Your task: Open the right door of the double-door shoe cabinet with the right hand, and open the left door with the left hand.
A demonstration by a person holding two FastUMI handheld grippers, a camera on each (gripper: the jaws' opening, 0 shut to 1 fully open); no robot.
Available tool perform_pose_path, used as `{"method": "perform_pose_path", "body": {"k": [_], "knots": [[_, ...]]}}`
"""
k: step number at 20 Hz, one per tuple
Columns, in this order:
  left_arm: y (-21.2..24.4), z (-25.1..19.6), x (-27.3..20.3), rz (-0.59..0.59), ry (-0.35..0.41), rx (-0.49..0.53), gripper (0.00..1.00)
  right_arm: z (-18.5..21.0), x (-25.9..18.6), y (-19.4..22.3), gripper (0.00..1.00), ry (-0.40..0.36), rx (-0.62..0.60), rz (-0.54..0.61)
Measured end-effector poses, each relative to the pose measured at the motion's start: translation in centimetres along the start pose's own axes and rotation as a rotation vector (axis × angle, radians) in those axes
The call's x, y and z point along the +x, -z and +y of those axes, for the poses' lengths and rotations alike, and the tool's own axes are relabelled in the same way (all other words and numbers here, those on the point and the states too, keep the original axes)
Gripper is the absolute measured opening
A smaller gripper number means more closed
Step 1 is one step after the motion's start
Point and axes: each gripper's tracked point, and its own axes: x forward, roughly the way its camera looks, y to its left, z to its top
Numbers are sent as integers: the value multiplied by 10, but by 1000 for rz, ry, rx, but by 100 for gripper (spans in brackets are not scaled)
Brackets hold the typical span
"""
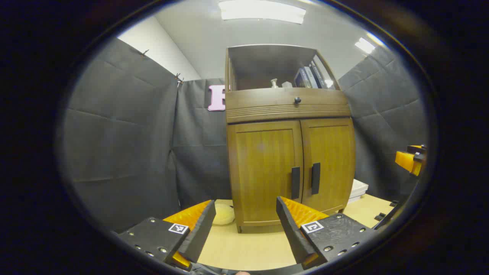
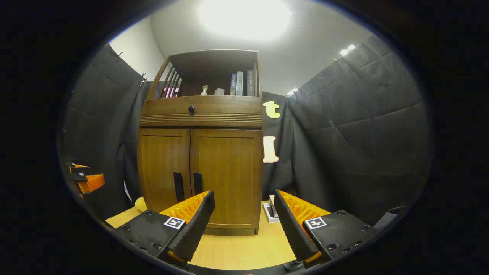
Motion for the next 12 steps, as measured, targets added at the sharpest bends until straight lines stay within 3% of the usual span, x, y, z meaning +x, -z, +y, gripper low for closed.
{"method": "perform_pose_path", "body": {"k": [12], "knots": [[-8, 11, 6, -11, -25, 18, 92, -4, 16, 6, 98, -2, 22, 2]]}}
